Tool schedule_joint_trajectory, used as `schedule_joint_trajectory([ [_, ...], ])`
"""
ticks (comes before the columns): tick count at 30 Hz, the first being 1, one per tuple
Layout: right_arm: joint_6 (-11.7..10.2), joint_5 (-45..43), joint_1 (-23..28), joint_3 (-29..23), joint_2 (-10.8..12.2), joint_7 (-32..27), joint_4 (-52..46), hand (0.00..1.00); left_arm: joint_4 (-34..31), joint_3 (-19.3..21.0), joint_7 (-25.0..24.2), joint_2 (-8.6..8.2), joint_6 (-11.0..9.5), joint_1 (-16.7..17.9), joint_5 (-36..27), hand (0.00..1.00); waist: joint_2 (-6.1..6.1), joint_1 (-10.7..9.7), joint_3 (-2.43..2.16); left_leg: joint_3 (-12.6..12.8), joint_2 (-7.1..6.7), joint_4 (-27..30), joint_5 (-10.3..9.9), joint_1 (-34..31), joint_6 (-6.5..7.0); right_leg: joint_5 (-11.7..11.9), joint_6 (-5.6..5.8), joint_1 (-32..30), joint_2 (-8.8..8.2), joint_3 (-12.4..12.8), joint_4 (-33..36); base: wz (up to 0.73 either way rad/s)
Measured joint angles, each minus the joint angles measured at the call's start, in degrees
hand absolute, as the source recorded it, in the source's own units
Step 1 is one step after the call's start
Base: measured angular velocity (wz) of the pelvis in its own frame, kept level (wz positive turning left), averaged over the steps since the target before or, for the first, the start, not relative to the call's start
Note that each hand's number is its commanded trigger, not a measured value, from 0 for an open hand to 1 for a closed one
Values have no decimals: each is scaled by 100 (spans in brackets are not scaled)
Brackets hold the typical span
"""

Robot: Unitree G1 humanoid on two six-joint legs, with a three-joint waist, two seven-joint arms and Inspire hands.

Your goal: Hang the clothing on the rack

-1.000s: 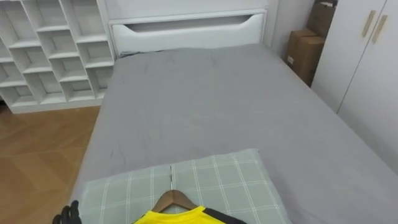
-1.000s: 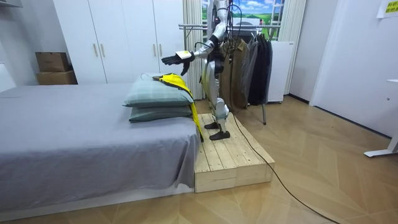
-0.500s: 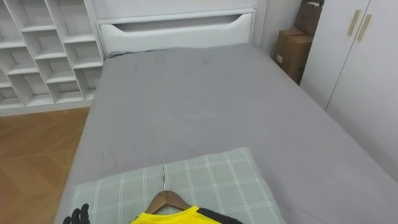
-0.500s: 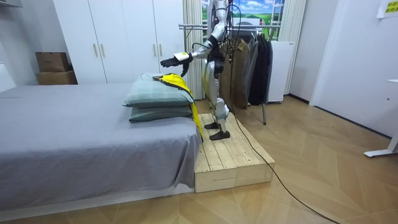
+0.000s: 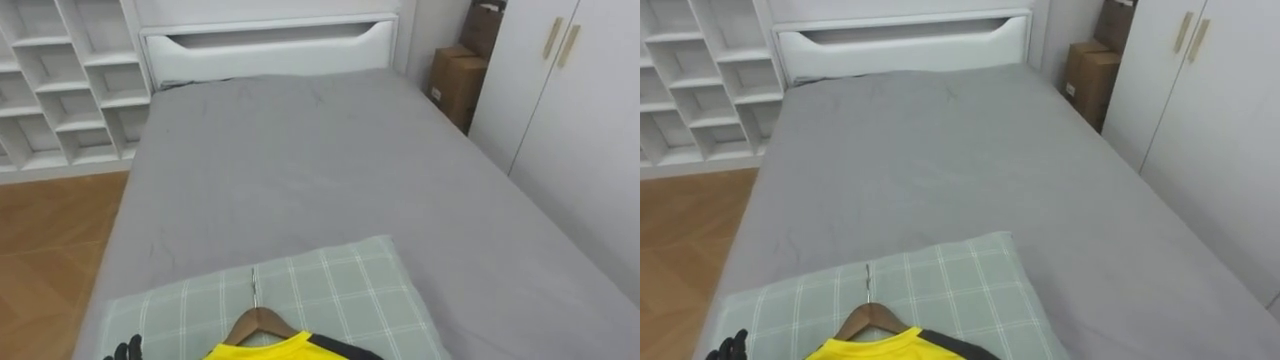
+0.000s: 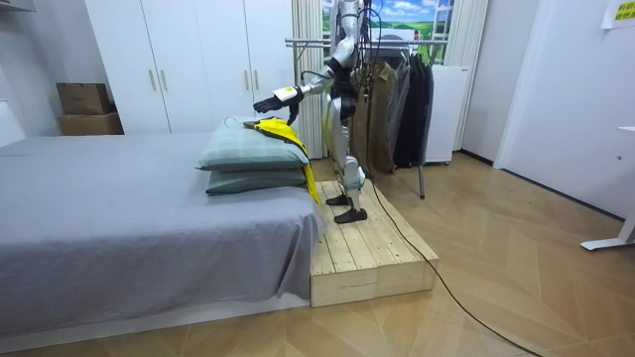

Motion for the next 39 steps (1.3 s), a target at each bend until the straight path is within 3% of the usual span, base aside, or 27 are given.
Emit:
schedule_joint_trajectory([
  [7, 35, 163, -14, 33, -1, 126, 13, 0, 232, 6, -15, 9, 70, -366, -4, 0, -17, -88, -4, 86, 25, 15, 0, -119, 1, 10, -15, -167, 15, 65, 104, -7],
  [11, 38, 276, -30, 174, -6, 114, 25, 0, 634, 16, -18, 36, 91, -917, 9, 0, -26, -75, -13, 100, 31, 66, 26, -320, 10, 35, -32, -377, 16, 108, 151, -1],
  [14, 31, 253, -127, 218, -13, 110, 30, 0, 856, 17, -44, 162, 114, -1295, 154, 0, -49, -96, -3, 101, 32, 121, 36, -511, 13, 57, -37, -559, 16, 86, 181, 0],
  [16, 12, 266, -132, 220, -21, 108, 14, 0, 978, 25, -59, 254, 116, -1526, 344, 0, -109, -92, 32, 104, 32, 123, 55, -529, 14, 65, -39, -585, 15, 85, 176, 0],
  [20, -7, 295, -150, 229, -26, 114, 15, 0, 1135, 24, -98, 283, 133, -1742, 443, 0, -187, -98, -18, 104, 33, 131, 56, -603, 14, 66, -39, -660, 11, 108, 173, 0],
  [21, -18, 318, -167, 240, -27, 119, 12, 0, 1163, 24, -114, 300, 153, -1803, 440, 0, -211, -96, -12, 103, 31, 137, 57, -627, 15, 67, -38, -680, 4, 104, 174, 0],
  [29, -126, 375, -190, 242, -29, 120, -18, 0, 1177, 18, -446, 379, 157, -1937, 441, 0, -221, -111, 11, 113, 31, 193, 57, -733, 16, 79, -25, -752, -23, 92, 175, 0],
  [35, -244, 302, -185, 335, -48, 119, -40, 0, 1190, -83, -661, 354, 158, -1931, 436, 0, -105, -123, 77, 117, 34, 119, 64, -726, 26, 82, -28, -757, -9, 96, 182, 0],
  [39, -240, 250, -256, 336, -76, 108, 11, 0, 1251, -378, -730, 300, 158, -1874, 420, 0, -41, -182, 45, 109, 27, 107, 71, -727, 31, 82, -28, -761, -16, 49, 181, 0],
])
